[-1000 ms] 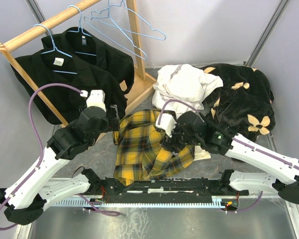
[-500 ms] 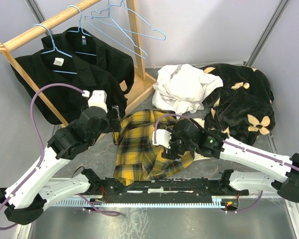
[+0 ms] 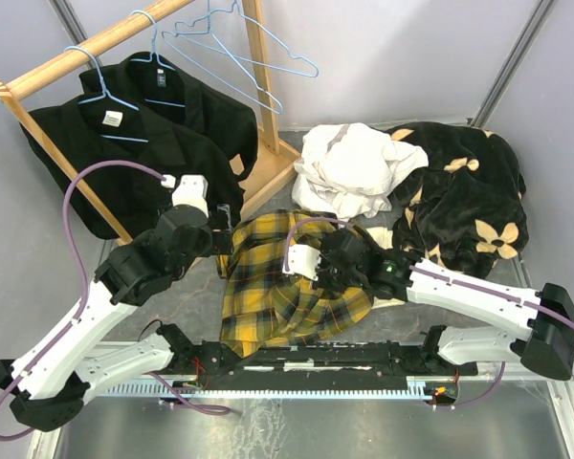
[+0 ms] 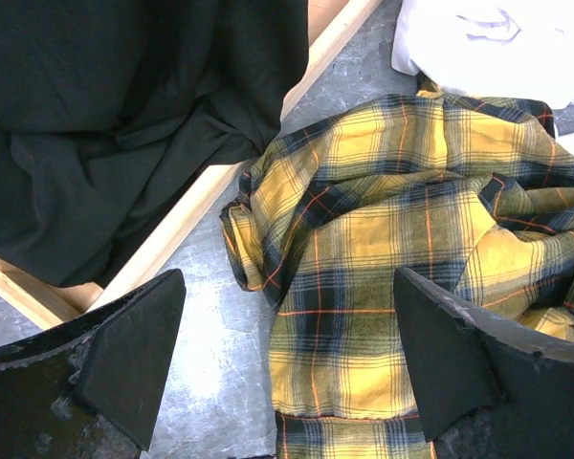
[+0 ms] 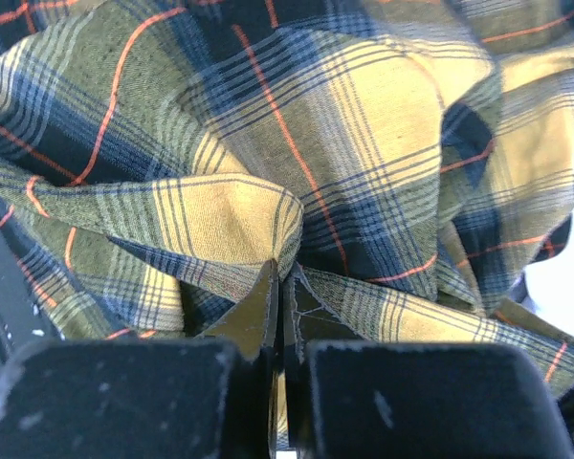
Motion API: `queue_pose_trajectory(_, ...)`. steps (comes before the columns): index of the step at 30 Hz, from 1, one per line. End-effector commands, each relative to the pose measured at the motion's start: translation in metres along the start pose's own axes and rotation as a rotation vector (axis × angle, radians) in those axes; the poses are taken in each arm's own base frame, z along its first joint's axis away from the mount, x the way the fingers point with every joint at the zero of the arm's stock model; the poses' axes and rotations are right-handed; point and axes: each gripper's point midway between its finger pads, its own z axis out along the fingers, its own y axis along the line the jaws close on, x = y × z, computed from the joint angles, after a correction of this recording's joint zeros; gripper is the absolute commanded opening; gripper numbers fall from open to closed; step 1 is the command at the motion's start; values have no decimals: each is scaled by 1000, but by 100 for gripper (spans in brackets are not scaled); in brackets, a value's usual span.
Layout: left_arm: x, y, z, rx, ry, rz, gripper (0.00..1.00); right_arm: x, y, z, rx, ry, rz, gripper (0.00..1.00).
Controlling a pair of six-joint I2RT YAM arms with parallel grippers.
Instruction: Place the shirt on the hanger
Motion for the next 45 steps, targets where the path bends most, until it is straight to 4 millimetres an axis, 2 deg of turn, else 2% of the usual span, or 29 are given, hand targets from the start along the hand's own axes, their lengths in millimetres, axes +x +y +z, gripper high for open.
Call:
queue_pose_trajectory(1,-12,4,-6,6,-58,-4,95,-50,-41,-23,187,-176,52,0)
queue_pose_trajectory(3,-15,5,-8,4,-70,-10,95,-62,-57,-35,253,-219,79,0)
queue_pose_trajectory(8,-17,8,-13,4,-86,-21,95,-68,-108,-76,459,-252,215,0)
queue_pose_trajectory(10,-17,9,-13,3,-86,-21,95,-71,-128,-101,539,-280,276,0)
queue_pose_trajectory(15,-16,9,-14,6,-87,-24,95,-89,-173,-176,730,-406,366,0)
queue_pose_trajectory(22,-17,12,-18,11,-102,-47,95,-129,-203,-253,862,-518,328,0)
queue_pose_trajectory(26,-19,13,-22,17,-112,-57,95,-152,-209,-274,860,-579,313,0)
queue_pose_trajectory(28,-21,19,-24,-9,-128,-64,95,-160,-207,-272,824,-598,310,0)
queue_pose_trajectory(30,-22,21,-25,-15,-133,-68,95,-168,-200,-259,750,-614,305,0)
queue_pose_trajectory(33,-22,24,-26,-25,-138,-76,95,-177,-186,-228,609,-622,346,0)
queue_pose_trajectory(35,-23,26,-27,-35,-145,-84,95,-185,-175,-207,504,-650,434,0)
queue_pose_trajectory(39,-26,32,-30,-59,-160,-103,95,-217,-131,-161,276,-732,510,0)
queue_pose_trajectory(43,-30,38,-35,-82,-181,-123,95,-234,-87,-113,100,-682,504,0)
queue_pose_trajectory(45,-31,40,-37,-87,-187,-127,95,-235,-73,-98,32,-658,494,11)
